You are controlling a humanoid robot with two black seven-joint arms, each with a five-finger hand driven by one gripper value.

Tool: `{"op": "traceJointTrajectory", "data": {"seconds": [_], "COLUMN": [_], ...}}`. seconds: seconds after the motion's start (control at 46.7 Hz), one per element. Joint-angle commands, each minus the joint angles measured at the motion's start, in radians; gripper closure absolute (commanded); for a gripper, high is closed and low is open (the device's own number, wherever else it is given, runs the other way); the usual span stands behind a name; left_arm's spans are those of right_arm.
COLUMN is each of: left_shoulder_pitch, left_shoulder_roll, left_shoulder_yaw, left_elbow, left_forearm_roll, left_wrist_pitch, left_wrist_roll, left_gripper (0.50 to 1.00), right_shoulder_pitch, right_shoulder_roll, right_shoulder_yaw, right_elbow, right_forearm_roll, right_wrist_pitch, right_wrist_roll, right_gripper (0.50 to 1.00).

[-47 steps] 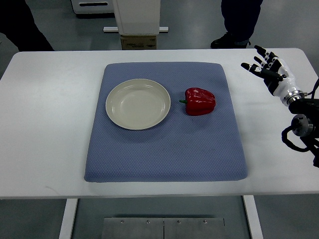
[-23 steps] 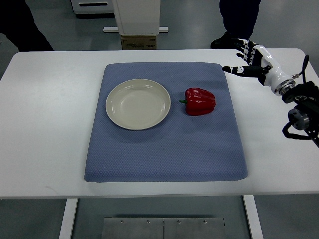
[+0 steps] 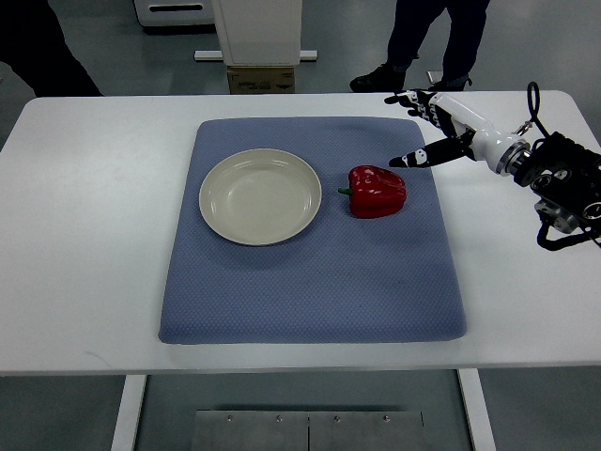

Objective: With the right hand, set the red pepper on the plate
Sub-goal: 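Reach the right hand over the red bell pepper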

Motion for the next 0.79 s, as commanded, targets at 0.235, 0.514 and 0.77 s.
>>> {"op": "traceJointTrajectory", "data": {"seconds": [0.235, 0.514, 0.77], "left_shoulder_pitch": [0.0, -0.001, -0.001], "left_shoulder_roll": [0.0, 0.0, 0.0], "left_shoulder_yaw": [0.0, 0.0, 0.0], "left_elbow": [0.0, 0.0, 0.0], "left_forearm_roll": [0.0, 0.0, 0.0], "left_wrist_pitch": [0.0, 0.0, 0.0], "left_wrist_roll": [-0.001, 0.0, 0.0], "left_gripper": [0.5, 0.5, 0.5], "right_shoulder_pitch": [0.037, 0.083, 0.086], "right_shoulder_roll": [0.005, 0.029, 0.071], "right_shoulder_yaw": [-0.075, -0.189, -0.218], "right_elbow": [0.005, 0.003, 0.001], "right_forearm_roll": [-0.102, -0.11, -0.121], "right_wrist_pitch": [0.001, 0.0, -0.005], "right_wrist_roll": [0.0, 0.0, 0.0], "right_gripper": [0.5, 0.5, 0.5]}}
